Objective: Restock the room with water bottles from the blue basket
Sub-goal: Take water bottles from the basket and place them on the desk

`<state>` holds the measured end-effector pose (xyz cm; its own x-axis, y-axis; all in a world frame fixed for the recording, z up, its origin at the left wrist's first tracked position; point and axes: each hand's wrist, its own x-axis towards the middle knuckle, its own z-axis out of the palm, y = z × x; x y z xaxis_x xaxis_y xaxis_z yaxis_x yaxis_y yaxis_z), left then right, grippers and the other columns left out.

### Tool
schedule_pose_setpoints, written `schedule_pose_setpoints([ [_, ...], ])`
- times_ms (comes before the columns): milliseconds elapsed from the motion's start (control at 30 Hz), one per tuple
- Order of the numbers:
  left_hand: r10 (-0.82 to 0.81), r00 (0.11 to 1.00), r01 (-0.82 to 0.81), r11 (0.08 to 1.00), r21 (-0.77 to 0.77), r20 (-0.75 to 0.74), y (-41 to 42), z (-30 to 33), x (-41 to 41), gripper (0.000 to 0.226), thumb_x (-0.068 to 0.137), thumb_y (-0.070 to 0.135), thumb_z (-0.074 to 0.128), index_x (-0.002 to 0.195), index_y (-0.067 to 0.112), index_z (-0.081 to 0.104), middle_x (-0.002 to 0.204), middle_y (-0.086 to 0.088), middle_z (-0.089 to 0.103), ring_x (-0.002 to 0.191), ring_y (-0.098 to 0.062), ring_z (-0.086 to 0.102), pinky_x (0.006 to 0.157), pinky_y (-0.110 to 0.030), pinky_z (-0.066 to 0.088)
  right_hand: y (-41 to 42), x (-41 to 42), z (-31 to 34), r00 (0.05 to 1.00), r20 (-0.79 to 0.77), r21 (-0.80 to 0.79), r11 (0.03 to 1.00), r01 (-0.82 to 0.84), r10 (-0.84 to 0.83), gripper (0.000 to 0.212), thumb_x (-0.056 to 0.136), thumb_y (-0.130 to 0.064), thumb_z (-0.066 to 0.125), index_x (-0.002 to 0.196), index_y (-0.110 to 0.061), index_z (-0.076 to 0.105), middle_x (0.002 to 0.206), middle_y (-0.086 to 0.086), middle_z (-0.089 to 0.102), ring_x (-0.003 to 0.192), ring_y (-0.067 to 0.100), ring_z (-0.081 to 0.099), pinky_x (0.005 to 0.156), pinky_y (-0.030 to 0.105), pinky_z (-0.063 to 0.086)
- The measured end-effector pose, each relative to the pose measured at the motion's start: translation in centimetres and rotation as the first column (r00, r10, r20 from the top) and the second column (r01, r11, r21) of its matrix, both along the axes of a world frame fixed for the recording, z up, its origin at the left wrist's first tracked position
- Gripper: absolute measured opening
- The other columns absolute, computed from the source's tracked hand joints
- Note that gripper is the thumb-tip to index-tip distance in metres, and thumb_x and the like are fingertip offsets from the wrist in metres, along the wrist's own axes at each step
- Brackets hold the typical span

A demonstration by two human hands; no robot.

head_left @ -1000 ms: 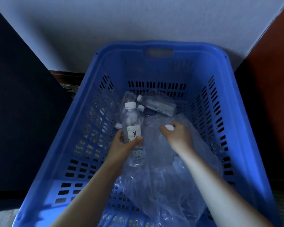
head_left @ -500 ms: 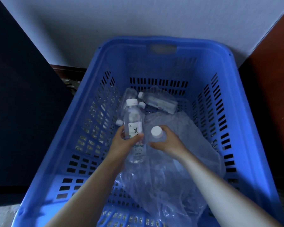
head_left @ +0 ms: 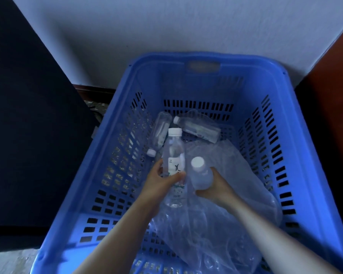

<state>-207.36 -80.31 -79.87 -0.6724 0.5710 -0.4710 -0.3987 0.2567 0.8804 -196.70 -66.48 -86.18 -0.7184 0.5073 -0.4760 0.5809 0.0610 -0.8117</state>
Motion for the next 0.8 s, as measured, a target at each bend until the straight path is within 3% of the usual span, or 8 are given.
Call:
schedule_pose_setpoints([
  [67, -0.011, 1.0, 0.011, 1.0, 0.002, -0.002, -0.2, 0.3, -0.2, 0.036, 0.079, 0.01, 0.072, 0.109, 0.025, 0.059, 0.1, 0.004, 0.07, 0.091, -0.012, 0.066, 0.074, -0.026, 0.052, -0.3, -0.2, 1.1, 0.985, -0.101, -0.125, 0.984, 0.125, -0.138, 0.049, 0.064, -0.013, 0.081, 0.107, -0.011, 0.058, 0.09, -0.001, 0.069, 0.081, 0.007, 0.066, 0.065, 0.016, 0.051],
  [167, -0.023, 1.0, 0.023, 0.999, 0.03, -0.005, -0.6, 1.5, -0.4, 0.031, 0.08, 0.008, 0.071, 0.101, 0.029, 0.061, 0.095, 0.006, 0.072, 0.091, -0.013, 0.067, 0.077, -0.026, 0.052, -0.6, -1.2, 4.9, 0.916, -0.232, -0.283, 0.923, 0.259, -0.328, 0.008, 0.08, -0.011, 0.071, 0.087, -0.011, 0.067, 0.076, 0.001, 0.068, 0.066, 0.004, 0.066, 0.064, 0.024, 0.052],
  [367, -0.105, 0.994, 0.104, 0.991, 0.086, 0.006, -1.5, 8.4, -0.2, 0.032, 0.082, 0.015, 0.069, 0.111, 0.027, 0.06, 0.086, 0.009, 0.072, 0.078, -0.006, 0.068, 0.066, -0.025, 0.052, -1.4, -1.5, 13.8, 0.868, -0.225, -0.503, 0.815, 0.287, -0.444, 0.048, 0.072, -0.058, 0.066, 0.109, -0.028, 0.057, 0.111, 0.003, 0.066, 0.102, 0.023, 0.063, 0.093, 0.047, 0.051],
  [433, -0.146, 0.989, 0.147, 0.984, 0.101, -0.019, -1.8, 11.7, -0.1, 0.045, 0.075, 0.022, 0.073, 0.118, 0.021, 0.059, 0.089, 0.003, 0.072, 0.08, -0.01, 0.068, 0.065, -0.03, 0.054, -1.7, -0.6, 17.3, 0.899, -0.207, -0.534, 0.815, 0.226, -0.385, 0.043, 0.082, -0.047, 0.062, 0.12, -0.028, 0.052, 0.12, 0.006, 0.062, 0.111, 0.026, 0.06, 0.099, 0.052, 0.046],
  [533, -0.186, 0.982, 0.189, 0.977, 0.098, -0.033, -2.2, 16.9, 0.1, 0.053, 0.067, 0.033, 0.071, 0.118, 0.021, 0.06, 0.105, -0.008, 0.071, 0.098, -0.025, 0.068, 0.084, -0.049, 0.054, -2.0, 1.3, 22.7, 0.914, -0.261, -0.617, 0.782, 0.088, -0.309, 0.026, 0.086, -0.014, 0.052, 0.11, -0.022, 0.06, 0.098, 0.005, 0.072, 0.089, 0.021, 0.069, 0.076, 0.038, 0.057],
  [600, -0.158, 0.987, 0.159, 0.982, 0.106, -0.015, -2.3, 20.4, 0.7, 0.052, 0.067, 0.035, 0.07, 0.116, 0.019, 0.061, 0.11, -0.015, 0.069, 0.103, -0.033, 0.066, 0.087, -0.054, 0.052, -2.5, 2.3, 26.2, 0.913, -0.327, -0.584, 0.811, 0.007, -0.243, 0.023, 0.073, -0.024, 0.067, 0.096, -0.019, 0.069, 0.087, 0.001, 0.075, 0.088, 0.02, 0.071, 0.073, 0.033, 0.057],
  [700, -0.133, 0.991, 0.13, 0.985, 0.115, 0.016, -2.4, 25.2, 1.9, 0.048, 0.074, 0.039, 0.066, 0.116, 0.016, 0.06, 0.103, -0.012, 0.072, 0.092, -0.025, 0.07, 0.072, -0.04, 0.058, -3.5, 3.1, 30.9, 0.942, -0.256, -0.481, 0.874, 0.072, -0.219, 0.07, 0.046, -0.047, 0.085, 0.103, -0.013, 0.064, 0.101, 0.013, 0.071, 0.106, 0.034, 0.064, 0.097, 0.051, 0.048],
  [800, -0.131, 0.991, 0.127, 0.983, 0.13, 0.03, -2.3, 30.6, 3.1, 0.026, 0.089, 0.031, 0.057, 0.11, 0.015, 0.06, 0.085, 0.002, 0.075, 0.075, -0.012, 0.072, 0.059, -0.027, 0.057, -4.4, 3.7, 36.1, 0.926, -0.257, -0.445, 0.885, 0.14, -0.276, 0.062, 0.052, -0.039, 0.081, 0.107, -0.019, 0.062, 0.105, 0.012, 0.07, 0.101, 0.027, 0.067, 0.096, 0.054, 0.049],
])
